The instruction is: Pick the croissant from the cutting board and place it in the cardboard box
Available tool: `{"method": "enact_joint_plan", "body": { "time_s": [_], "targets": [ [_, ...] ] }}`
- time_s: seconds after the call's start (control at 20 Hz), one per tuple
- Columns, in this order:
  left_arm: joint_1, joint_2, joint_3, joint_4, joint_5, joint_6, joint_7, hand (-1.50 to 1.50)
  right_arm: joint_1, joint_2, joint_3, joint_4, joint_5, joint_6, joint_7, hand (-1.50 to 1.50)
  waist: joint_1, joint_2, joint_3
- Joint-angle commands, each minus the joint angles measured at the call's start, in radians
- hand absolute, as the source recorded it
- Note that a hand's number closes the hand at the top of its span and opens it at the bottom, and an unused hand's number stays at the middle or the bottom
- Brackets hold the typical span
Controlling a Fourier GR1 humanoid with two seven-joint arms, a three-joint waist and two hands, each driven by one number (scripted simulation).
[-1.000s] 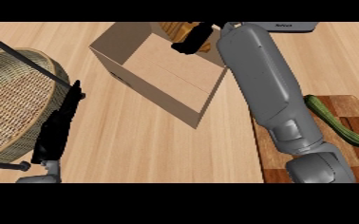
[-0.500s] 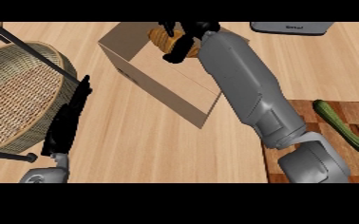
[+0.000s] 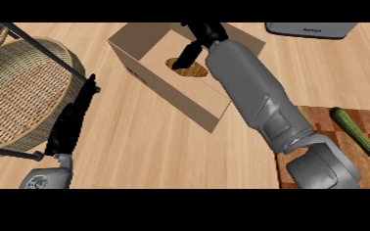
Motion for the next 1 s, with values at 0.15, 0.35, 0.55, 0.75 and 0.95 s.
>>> {"method": "enact_joint_plan", "body": {
  "time_s": [0.15,0.35,0.55,0.75,0.95],
  "targets": [
    [-0.010,-0.006,0.011,0.028,0.000,0.009,-0.015,0.00,-0.007,0.000,-0.161,-0.008,-0.196,-0.119,-0.061,-1.50,-0.014,0.003,0.001],
    [0.047,-0.005,0.008,-0.032,-0.013,0.024,-0.001,0.00,-0.007,0.000,-0.273,-0.024,-0.288,-0.110,-0.118,-1.50,-0.037,-0.006,0.002],
    [0.010,-0.012,0.016,-0.016,0.005,0.016,0.020,0.00,-0.015,-0.089,-0.357,0.000,-0.359,-0.048,-0.143,-1.50,-0.047,-0.002,0.001],
    [-0.003,-0.003,0.030,0.024,-0.003,0.022,-0.008,0.00,0.048,-0.204,-0.394,0.034,-0.370,-0.050,-0.193,-1.50,-0.053,0.005,0.001],
    [0.001,-0.004,0.023,-0.029,0.003,0.015,0.020,0.00,0.089,-0.314,-0.446,0.058,-0.408,0.012,-0.225,-1.50,-0.043,0.008,0.003]
  ]
}}
